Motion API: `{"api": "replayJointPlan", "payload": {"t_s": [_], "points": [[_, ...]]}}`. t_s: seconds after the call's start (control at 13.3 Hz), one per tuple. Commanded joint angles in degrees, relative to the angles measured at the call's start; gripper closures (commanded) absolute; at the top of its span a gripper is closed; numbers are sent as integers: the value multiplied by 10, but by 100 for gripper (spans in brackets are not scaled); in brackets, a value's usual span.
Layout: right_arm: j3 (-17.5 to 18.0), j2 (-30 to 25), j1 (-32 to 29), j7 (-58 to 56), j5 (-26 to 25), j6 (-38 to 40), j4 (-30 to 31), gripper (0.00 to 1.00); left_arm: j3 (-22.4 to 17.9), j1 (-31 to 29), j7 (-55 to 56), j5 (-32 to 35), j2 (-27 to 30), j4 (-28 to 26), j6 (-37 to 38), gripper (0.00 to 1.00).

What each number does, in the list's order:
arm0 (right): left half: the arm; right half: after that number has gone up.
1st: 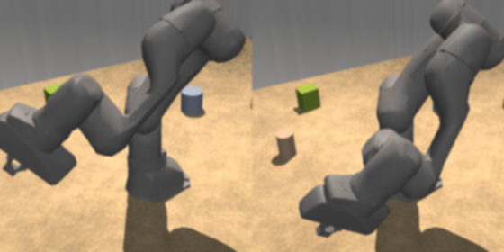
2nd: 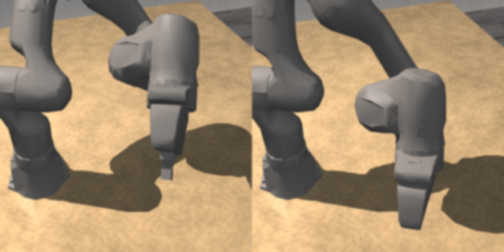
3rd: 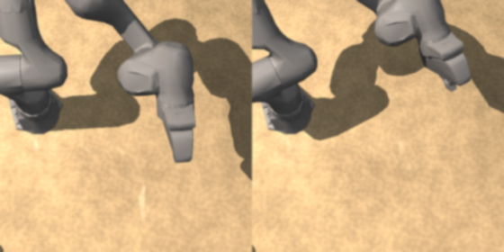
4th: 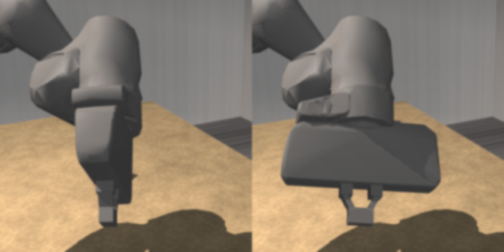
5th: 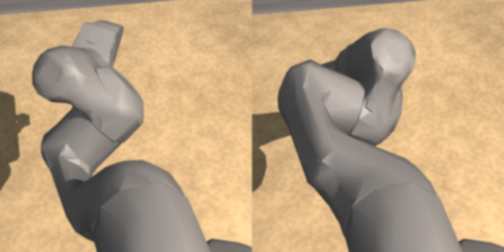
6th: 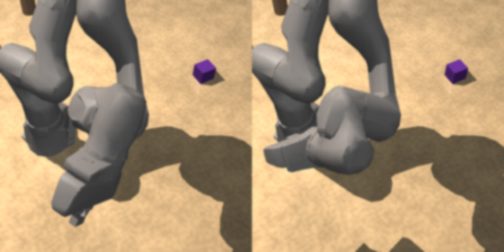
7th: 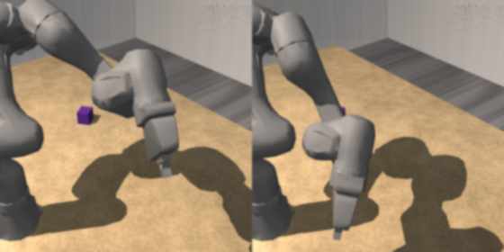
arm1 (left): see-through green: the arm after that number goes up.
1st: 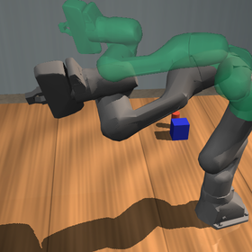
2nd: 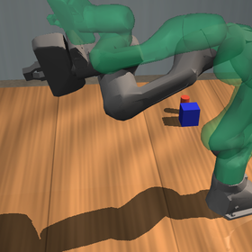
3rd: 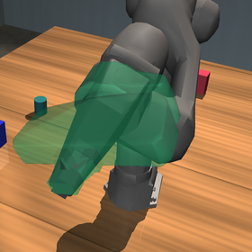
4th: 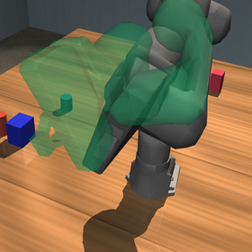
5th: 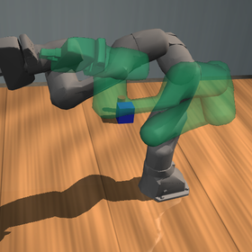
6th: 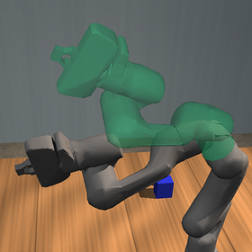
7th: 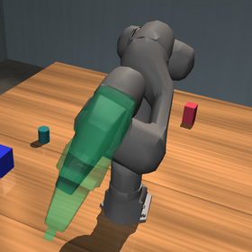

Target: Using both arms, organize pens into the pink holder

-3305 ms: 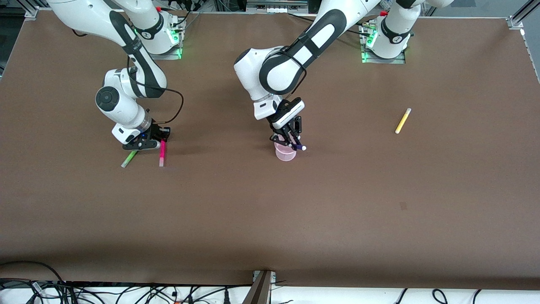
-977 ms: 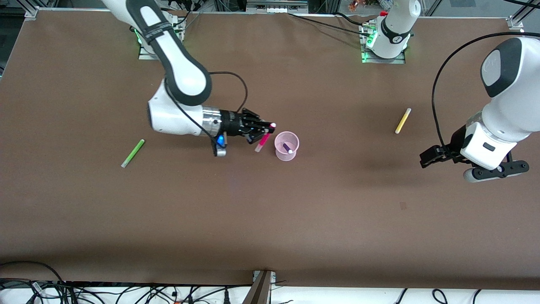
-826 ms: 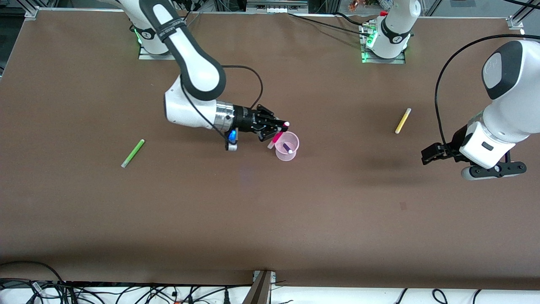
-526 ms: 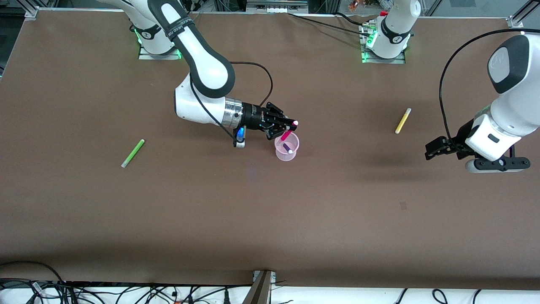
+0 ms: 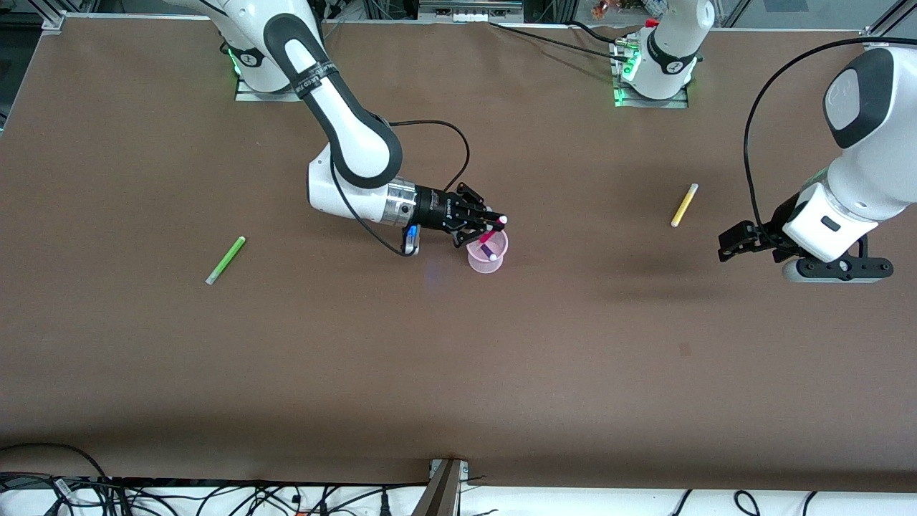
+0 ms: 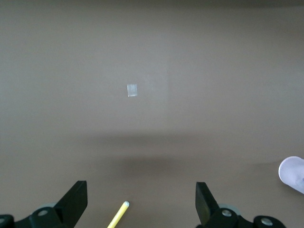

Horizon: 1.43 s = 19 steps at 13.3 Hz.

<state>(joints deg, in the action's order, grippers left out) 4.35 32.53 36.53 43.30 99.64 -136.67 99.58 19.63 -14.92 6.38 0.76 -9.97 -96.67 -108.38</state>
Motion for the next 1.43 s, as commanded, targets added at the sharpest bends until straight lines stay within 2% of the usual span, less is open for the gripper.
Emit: {"api": "replayJointPlan", "payload": {"t_s": [0.0,0.38,0.68,0.75,0.9,0.98,1.13,1.2,1.35], "points": [[-5,5,18,5,14,-23,-15,100,6,-3,-13,-6,14,14,29,0],[-5,24,25,-1,15,-29,-19,100,3,-8,-11,-6,14,16,41,0],[-5,33,26,-18,14,-29,-19,100,-11,11,-15,-7,14,15,41,0],[-5,33,26,-19,13,-29,-19,89,-36,35,-15,-6,15,14,42,0],[-5,33,27,-45,13,-29,-19,60,-119,117,-16,-6,21,14,43,0],[-5,33,27,-56,14,-29,-19,52,-142,141,-16,-6,22,14,43,0],[-6,32,27,-59,11,-29,-19,24,-173,173,-16,-6,24,13,43,0],[-6,32,28,-57,7,-29,-23,15,-194,191,-17,-6,24,13,42,0],[-8,25,27,-53,-7,-32,-30,8,-213,213,-25,6,25,12,42,0]]}}
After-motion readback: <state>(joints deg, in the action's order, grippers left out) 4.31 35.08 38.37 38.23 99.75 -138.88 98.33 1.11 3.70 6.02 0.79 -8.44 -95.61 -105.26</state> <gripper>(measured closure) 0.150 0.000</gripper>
